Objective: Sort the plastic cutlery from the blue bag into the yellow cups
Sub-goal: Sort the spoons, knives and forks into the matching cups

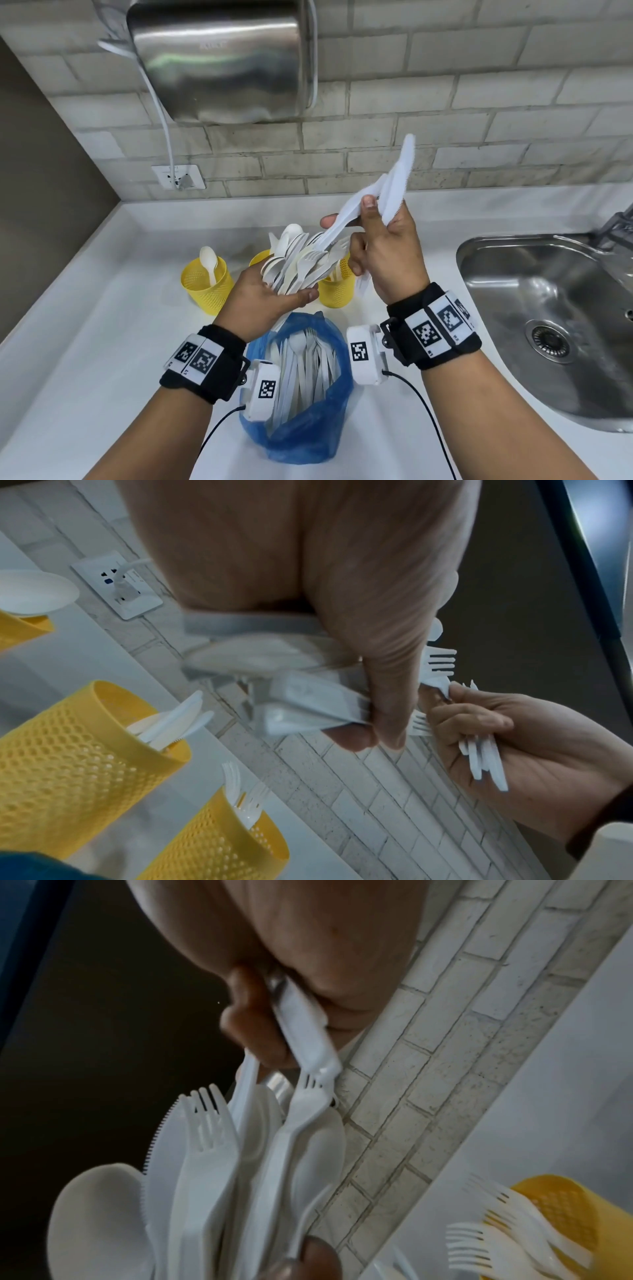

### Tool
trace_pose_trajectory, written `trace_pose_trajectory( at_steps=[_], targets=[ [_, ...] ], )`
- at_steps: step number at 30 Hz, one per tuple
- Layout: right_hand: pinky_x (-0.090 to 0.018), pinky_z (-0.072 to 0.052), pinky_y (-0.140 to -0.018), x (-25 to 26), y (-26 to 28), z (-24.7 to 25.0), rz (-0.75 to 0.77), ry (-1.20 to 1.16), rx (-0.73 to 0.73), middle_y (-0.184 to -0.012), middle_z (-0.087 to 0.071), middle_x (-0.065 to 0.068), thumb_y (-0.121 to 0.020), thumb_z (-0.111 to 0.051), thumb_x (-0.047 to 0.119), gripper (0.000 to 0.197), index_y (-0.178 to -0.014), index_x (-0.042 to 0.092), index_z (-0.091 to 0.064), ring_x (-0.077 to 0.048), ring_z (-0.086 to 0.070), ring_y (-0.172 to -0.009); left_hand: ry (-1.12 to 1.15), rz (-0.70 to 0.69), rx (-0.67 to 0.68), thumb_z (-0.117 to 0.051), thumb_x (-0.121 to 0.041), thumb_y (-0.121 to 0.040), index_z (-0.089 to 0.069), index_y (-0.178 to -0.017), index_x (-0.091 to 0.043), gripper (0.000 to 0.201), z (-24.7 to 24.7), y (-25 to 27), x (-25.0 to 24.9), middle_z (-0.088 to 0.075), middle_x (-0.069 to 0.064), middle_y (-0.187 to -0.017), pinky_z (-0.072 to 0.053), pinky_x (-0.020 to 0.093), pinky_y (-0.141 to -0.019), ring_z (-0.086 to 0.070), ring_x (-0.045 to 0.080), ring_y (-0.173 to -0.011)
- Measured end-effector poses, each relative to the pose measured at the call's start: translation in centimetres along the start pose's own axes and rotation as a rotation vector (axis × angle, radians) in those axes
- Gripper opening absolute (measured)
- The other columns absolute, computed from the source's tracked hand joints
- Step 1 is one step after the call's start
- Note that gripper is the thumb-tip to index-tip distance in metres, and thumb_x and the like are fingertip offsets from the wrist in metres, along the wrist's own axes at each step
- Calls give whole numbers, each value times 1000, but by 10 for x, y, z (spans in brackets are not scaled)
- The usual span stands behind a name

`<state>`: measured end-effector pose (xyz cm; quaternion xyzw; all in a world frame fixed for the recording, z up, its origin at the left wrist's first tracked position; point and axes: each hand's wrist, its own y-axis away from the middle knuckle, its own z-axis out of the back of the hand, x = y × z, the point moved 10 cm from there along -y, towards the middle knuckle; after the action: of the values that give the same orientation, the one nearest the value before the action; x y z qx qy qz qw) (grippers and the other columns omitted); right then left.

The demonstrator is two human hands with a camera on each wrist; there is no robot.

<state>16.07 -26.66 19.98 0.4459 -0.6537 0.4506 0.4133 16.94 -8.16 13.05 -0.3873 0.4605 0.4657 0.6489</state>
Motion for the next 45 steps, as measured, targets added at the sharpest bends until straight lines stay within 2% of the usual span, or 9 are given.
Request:
trace_pose_trajectory(
  at_steps=[6,13,21,25,28,30,36,41,45],
  targets=[
    [-27,-39,-40,1,-1,21,30,-118,-165,-93,-76,-20,-111,-36,32,27,-106,6,-40,-19,-34,-29,20,14,-24,-90,-10,-77,-74,-109,-13,36,3,-2,1,-81,-6,-97,-54,13,-77,-76,8,-92],
    [-23,-37,-40,7,1,38,57,-315,-322,-87,-74,-20,-111,-37,33,22,-106,12,-40,-17,-32,-35,73,13,0,-88,-8,-79,-75,-112,-9,36,4,-1,0,-81,2,-102,-59,30,-91,-76,17,-100],
    [-20,-45,-50,-57,-16,68,-313,-865,-585,-59,-59,1,-110,-40,37,18,-109,20,-46,-16,-46,-51,158,2,13,-82,3,-80,-75,-109,-3,30,1,3,-6,-81,3,-95,-56,15,-76,-78,13,-90],
    [-22,-51,-52,-64,-19,65,-320,-983,-514,-53,-40,5,-106,-43,50,36,-87,19,-47,-13,-40,-43,166,-6,5,-83,0,-81,-76,-105,-4,25,4,1,-5,-80,11,-96,-61,32,-87,-78,27,-94],
    [-18,-33,-37,-44,-15,61,-226,-782,-463,-55,-32,6,-102,-45,57,38,-88,22,-48,-8,-30,-39,188,8,3,-84,-3,-81,-77,-104,-6,24,7,1,-4,-80,12,-98,-60,41,-93,-77,30,-98],
    [-17,-26,-36,-23,-11,53,-122,-573,-407,-53,-28,4,-102,-49,53,35,-89,20,-51,-9,-26,-37,190,8,3,-84,-4,-81,-77,-104,-6,24,7,1,-4,-80,12,-98,-60,42,-93,-77,31,-98],
    [-20,-29,-39,-6,-8,20,-23,-37,-199,-45,-36,-1,-93,-73,29,29,-94,2,-64,-15,-30,-33,191,-14,-13,-82,0,-81,-77,-104,-2,23,8,2,-11,-81,8,-93,-58,24,-80,-78,18,-89],
    [-20,-33,-42,-11,-4,6,10,65,-101,-44,-46,8,-91,-76,22,25,-72,14,-63,-11,-39,-35,201,-23,-57,-83,2,-80,-75,-103,4,25,10,2,-13,-81,5,-87,-56,16,-72,-77,11,-80],
    [-16,-39,-47,-6,2,-5,99,222,19,-50,-57,15,-92,-75,17,17,-78,11,-69,-3,-51,-43,186,-39,-76,-84,2,-79,-73,-106,4,29,12,2,-15,-81,5,-91,-56,17,-75,-78,13,-87]
  ],
)
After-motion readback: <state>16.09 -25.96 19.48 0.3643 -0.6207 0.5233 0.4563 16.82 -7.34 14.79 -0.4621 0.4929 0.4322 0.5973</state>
